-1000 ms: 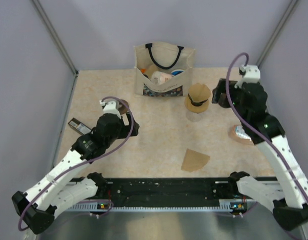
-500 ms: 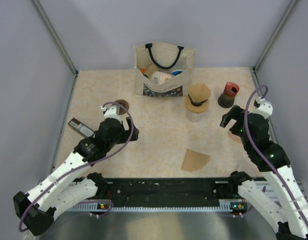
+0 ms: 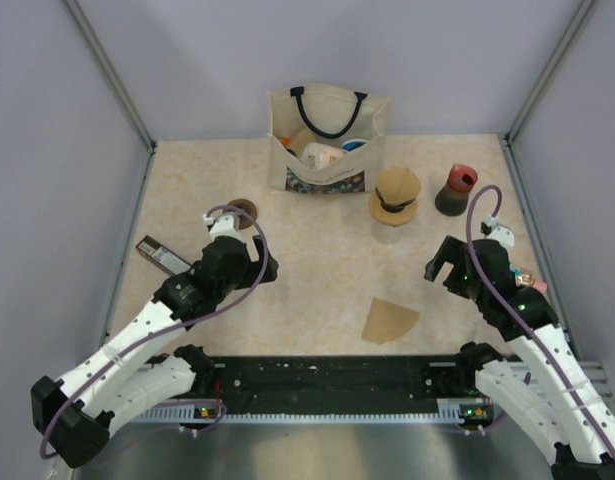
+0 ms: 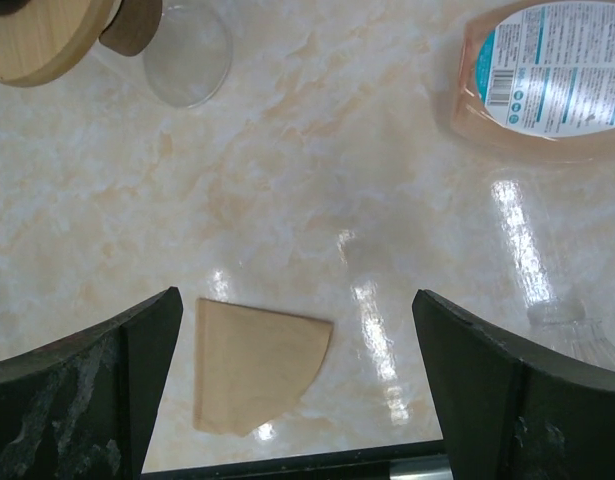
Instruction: Place the coffee filter in the dripper
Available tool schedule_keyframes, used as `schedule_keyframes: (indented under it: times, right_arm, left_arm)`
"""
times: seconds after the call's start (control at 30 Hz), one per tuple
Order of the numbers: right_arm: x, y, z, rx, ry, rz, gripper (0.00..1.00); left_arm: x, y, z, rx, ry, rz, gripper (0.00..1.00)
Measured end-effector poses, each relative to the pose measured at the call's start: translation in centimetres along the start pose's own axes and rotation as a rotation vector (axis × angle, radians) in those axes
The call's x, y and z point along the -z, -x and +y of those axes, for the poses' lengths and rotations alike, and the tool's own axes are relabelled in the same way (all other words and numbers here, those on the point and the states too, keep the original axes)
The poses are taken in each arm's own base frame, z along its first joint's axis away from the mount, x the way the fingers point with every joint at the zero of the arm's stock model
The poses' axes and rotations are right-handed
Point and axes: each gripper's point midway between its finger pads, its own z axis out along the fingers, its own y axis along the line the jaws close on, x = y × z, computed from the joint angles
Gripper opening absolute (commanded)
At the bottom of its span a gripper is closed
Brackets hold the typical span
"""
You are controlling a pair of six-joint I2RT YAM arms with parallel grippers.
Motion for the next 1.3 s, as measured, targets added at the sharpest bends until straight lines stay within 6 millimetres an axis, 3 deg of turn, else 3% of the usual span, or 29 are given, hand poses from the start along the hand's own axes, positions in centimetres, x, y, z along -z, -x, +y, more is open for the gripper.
schedule_keyframes:
  times: [0.1, 0.27, 0.47, 0.53, 0.67, 0.87, 1.03, 1.3]
  right_arm:
    - [-0.6, -0.9, -0.1, 0.005, 0.006, 0.02, 0.99]
    - [-1.7, -2.2, -0.3, 0.006, 0.018, 0.028, 0.99]
    - [-2.5, -3.0, 0.1, 0.003, 0.055, 0.028, 0.99]
    - [-2.6, -2.8, 0.3, 0.006, 0.065, 0.021, 0.99]
    - [-2.7, -2.5, 0.5, 0.02, 0.075, 0.008, 0.99]
    - [-2.5, -2.1, 0.4, 0.042, 0.08, -0.013, 0.99]
    - [-2.4, -1.9, 0.3, 0.058, 0.082, -0.027, 0.99]
    - [-2.5, -1.9, 0.2, 0.076, 0.08, -0.029, 0.99]
  left_arm:
    - [-0.9, -0.1, 0.8, 0.021, 0.045, 0.013, 0.99]
    - [-2.6, 0.6, 3.9, 0.092, 0.171, 0.024, 0.99]
    - [-4.8, 5.0, 8.5, 0.248, 0.329, -0.036, 0.95]
    - [-6.0, 6.3, 9.6, 0.276, 0.371, -0.038, 0.88]
    - [-9.7, 9.3, 11.0, 0.307, 0.441, -0.018, 0.8]
    - [-16.4, 12.4, 12.3, 0.26, 0.525, 0.043, 0.59]
    - [-19.0, 12.5, 13.2, 0.226, 0.579, 0.092, 0.49]
    - [-18.9, 11.4, 14.3, 0.213, 0.627, 0.132, 0.48]
